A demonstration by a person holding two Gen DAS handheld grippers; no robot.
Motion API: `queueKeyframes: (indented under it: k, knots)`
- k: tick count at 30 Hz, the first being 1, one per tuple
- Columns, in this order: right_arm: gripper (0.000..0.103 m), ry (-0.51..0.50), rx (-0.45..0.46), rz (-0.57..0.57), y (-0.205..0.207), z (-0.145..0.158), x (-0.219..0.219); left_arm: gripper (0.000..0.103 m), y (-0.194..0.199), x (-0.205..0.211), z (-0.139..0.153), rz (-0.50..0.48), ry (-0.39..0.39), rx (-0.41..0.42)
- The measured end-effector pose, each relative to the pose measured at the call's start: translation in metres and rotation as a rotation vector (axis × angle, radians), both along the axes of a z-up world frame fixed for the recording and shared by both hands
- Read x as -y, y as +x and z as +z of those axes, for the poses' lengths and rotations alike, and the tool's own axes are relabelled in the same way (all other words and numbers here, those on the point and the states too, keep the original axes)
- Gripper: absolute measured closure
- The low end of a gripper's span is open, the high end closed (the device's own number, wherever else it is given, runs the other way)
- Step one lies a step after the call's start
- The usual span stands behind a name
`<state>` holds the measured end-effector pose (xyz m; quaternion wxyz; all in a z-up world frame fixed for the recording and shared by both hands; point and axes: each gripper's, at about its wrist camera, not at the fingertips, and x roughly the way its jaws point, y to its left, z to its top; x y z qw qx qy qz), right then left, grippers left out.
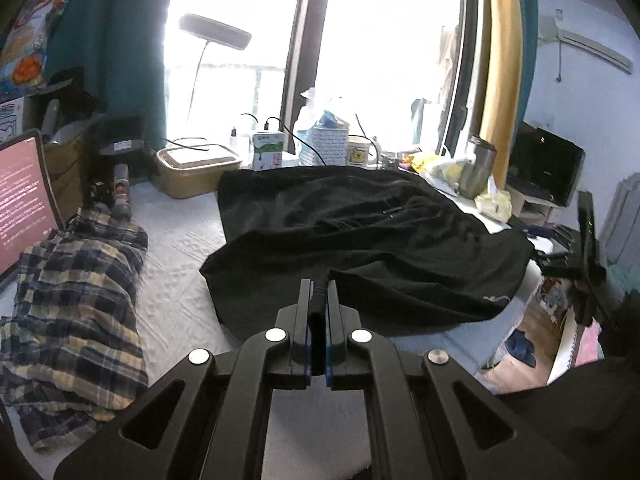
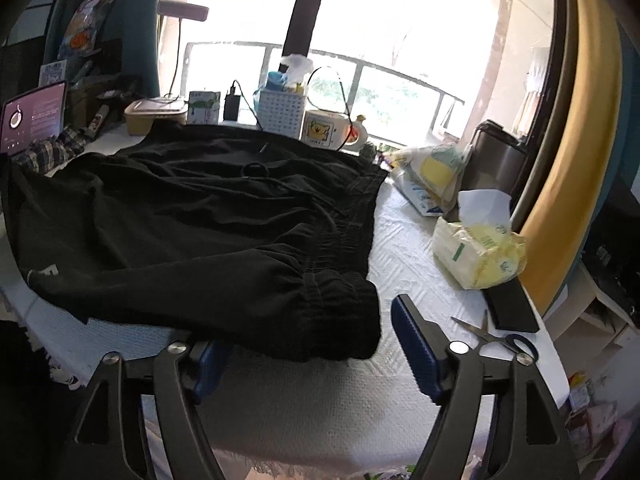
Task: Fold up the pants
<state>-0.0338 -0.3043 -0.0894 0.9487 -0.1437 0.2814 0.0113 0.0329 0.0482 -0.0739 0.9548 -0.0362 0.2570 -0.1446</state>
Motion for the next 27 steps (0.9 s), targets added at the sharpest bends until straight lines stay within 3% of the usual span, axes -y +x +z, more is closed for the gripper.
queueKeyframes:
  k: [9, 12, 14, 27]
  knots:
    - [0.022, -0.079, 0.029, 0.059, 0.012, -0.004, -0.017, 0.1, 0.03, -0.004, 0.009, 0.05, 0.0, 0.001]
    - [0.059, -0.087, 0.01, 0.069, 0.023, -0.009, -0.019, 0.1, 0.034, -0.006, 0.016, 0.052, -0.006, 0.012]
    - [0.064, -0.064, 0.03, 0.069, 0.023, -0.005, -0.016, 0.1, 0.035, -0.008, 0.022, 0.05, -0.019, 0.016]
    - [0.068, 0.022, 0.152, 0.004, 0.026, 0.064, -0.004, 0.1, 0.063, -0.006, 0.059, 0.033, -0.014, 0.087]
